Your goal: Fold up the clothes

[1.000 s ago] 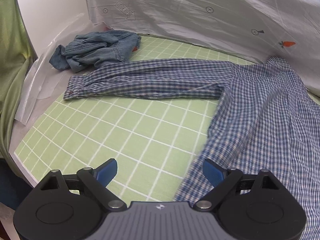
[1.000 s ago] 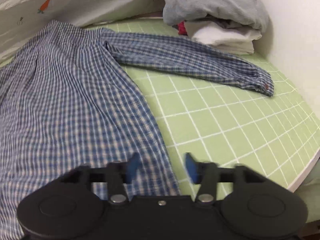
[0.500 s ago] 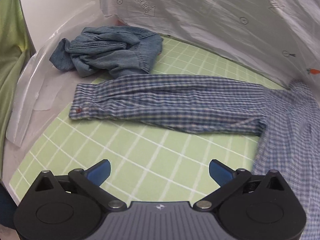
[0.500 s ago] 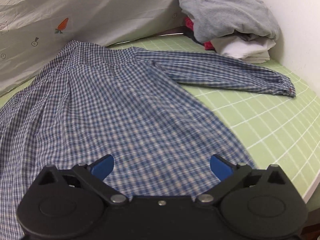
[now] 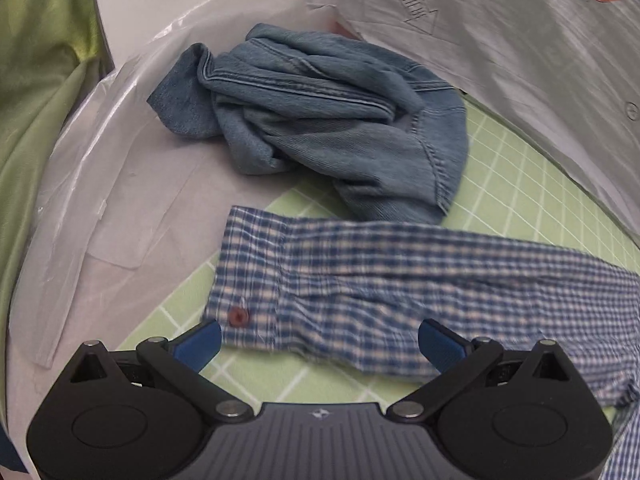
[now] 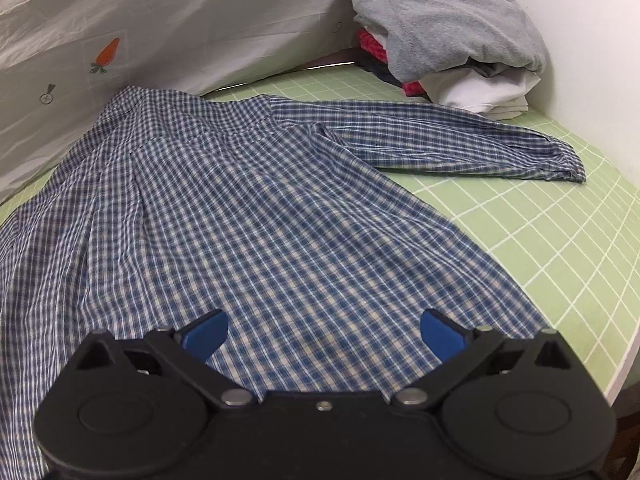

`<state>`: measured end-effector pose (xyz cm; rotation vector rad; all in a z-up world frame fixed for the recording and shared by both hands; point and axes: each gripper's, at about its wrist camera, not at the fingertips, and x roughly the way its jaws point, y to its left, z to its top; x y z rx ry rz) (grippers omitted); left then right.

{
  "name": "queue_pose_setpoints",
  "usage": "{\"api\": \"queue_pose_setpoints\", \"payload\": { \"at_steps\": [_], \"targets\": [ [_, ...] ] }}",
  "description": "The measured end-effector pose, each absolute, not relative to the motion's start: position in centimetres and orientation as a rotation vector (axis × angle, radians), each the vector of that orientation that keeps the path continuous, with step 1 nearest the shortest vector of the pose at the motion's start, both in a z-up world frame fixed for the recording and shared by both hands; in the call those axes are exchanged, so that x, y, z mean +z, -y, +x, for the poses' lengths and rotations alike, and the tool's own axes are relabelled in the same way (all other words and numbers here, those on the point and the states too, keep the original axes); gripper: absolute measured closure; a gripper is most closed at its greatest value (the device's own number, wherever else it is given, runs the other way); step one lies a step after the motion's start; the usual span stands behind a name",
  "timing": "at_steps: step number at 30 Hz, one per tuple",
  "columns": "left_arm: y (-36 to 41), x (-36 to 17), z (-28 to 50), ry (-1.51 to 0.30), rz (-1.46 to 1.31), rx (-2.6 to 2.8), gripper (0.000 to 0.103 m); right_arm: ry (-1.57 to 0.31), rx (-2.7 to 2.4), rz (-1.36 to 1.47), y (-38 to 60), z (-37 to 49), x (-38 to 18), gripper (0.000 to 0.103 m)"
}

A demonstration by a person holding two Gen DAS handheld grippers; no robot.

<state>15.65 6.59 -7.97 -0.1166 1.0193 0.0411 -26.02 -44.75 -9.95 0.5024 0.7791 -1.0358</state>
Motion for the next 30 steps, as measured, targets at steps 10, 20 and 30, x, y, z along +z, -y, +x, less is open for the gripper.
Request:
{"api": "queue_pose_setpoints", "payload": {
  "at_steps": [10,20,30],
  "targets": [
    [-6.7,-10.5,16.9,-1.043,-0.065,0.079,0.0,-0.834,-1.048,0.495,44.9,-23.8,-10.2,0.0],
    [-6.0,-9.9,16.3,-0.993,-0.009,0.076,0.057,-0.851,-1.055,0.521,44.7,-24.4,-11.0,0.0],
    [-2.8,-6.3,14.2,-0.97,-0.118,-0.168,0.089,-0.795,-1.056,0.559,45.7,-25.0,-11.4,0.0]
  ]
}}
